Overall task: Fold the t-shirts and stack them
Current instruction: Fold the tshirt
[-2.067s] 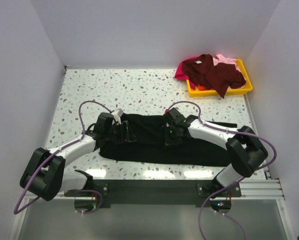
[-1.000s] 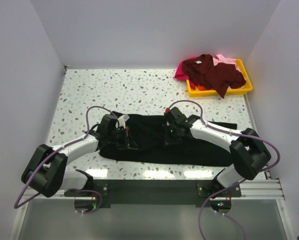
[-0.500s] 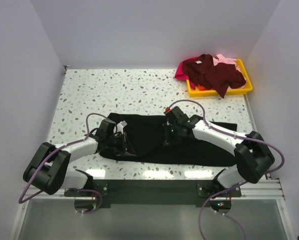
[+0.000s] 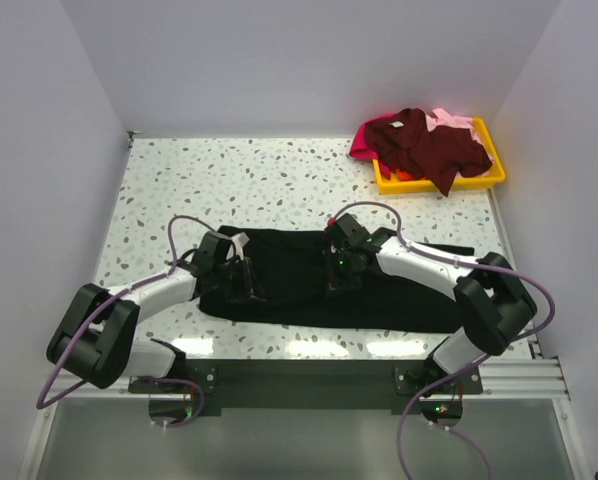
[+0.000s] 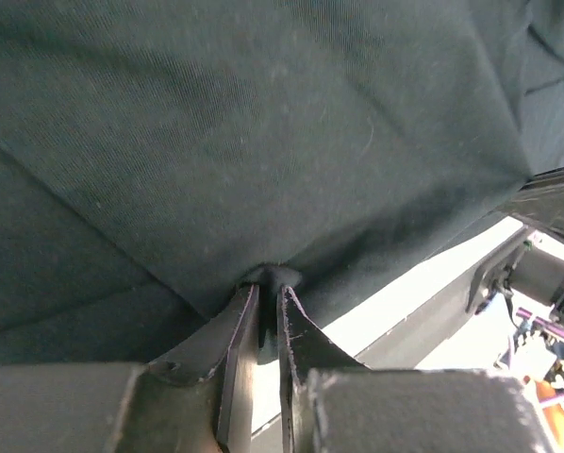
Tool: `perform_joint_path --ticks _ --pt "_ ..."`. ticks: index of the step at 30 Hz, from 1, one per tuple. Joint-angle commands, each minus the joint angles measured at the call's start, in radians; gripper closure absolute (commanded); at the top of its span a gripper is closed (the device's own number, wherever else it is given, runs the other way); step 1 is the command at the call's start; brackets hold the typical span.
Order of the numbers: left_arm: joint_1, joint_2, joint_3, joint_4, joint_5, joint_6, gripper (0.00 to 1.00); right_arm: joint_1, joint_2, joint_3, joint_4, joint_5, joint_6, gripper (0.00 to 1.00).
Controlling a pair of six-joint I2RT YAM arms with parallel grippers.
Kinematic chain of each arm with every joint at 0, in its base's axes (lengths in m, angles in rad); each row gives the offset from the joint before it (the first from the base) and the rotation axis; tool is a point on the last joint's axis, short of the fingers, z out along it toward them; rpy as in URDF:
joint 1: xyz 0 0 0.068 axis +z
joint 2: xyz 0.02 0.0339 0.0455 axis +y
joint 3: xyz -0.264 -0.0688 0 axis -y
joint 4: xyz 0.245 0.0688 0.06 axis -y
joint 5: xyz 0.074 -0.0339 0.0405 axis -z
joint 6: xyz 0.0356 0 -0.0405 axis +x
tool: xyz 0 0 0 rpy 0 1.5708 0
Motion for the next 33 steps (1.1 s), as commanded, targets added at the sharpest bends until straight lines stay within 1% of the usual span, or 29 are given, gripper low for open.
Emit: perform_joint_path --ticks 1,4,6,8,9,10,11,12,13,14,16,17,21,23,25,28,33 --pt "0.008 0.018 0.037 0.003 -0.046 0.034 0.82 0.006 0.041 0.060 -0.012 0.014 -0.025 0.98" --pt "0.008 0.033 0.042 0.013 -0.045 0.045 0.81 0.006 0.060 0.077 -0.017 0.018 -0.034 0.98" --pt "0.008 0.033 0.048 0.014 -0.042 0.055 0.77 0.006 0.064 0.075 -0.017 0.031 -0.036 0.98" --pt "0.008 0.033 0.074 -0.010 -0.048 0.068 0.71 0.006 0.067 0.078 -0.026 0.040 -0.038 0.93" --pt "0.008 0.030 0.086 -0.024 -0.049 0.081 0.59 0.006 0.066 0.081 -0.033 0.048 -0.042 0.89" --pt "0.008 0.024 0.099 -0.038 -0.057 0.091 0.53 0.006 0.060 0.087 -0.052 0.054 -0.045 0.79" --pt "0.008 0.020 0.128 -0.068 -0.063 0.095 0.42 0.006 0.043 0.089 -0.063 0.058 -0.047 0.72" --pt "0.008 0.006 0.145 -0.085 -0.075 0.112 0.38 0.006 0.032 0.092 -0.075 0.081 -0.053 0.58" --pt "0.010 -0.005 0.180 -0.125 -0.100 0.130 0.31 0.006 0.006 0.101 -0.105 0.095 -0.062 0.53" --pt "0.013 -0.005 0.198 -0.145 -0.114 0.131 0.29 0.004 0.006 0.107 -0.121 0.110 -0.062 0.49" --pt "0.022 -0.011 0.231 -0.176 -0.164 0.163 0.27 -0.002 -0.026 0.127 -0.148 0.138 -0.077 0.41" --pt "0.043 -0.013 0.255 -0.197 -0.180 0.173 0.27 -0.016 -0.034 0.132 -0.153 0.138 -0.082 0.40" --pt "0.135 0.007 0.287 -0.216 -0.188 0.216 0.27 -0.077 -0.046 0.162 -0.138 0.118 -0.106 0.39" --pt "0.172 0.010 0.303 -0.214 -0.221 0.226 0.27 -0.115 -0.043 0.178 -0.124 0.117 -0.117 0.39" --pt "0.191 0.027 0.315 -0.214 -0.275 0.235 0.27 -0.145 -0.034 0.187 -0.109 0.115 -0.133 0.39" --pt "0.214 0.065 0.338 -0.199 -0.312 0.238 0.27 -0.198 -0.009 0.192 -0.072 0.098 -0.153 0.39" --pt "0.226 0.127 0.355 -0.136 -0.323 0.227 0.27 -0.205 0.038 0.207 -0.055 0.080 -0.165 0.39"
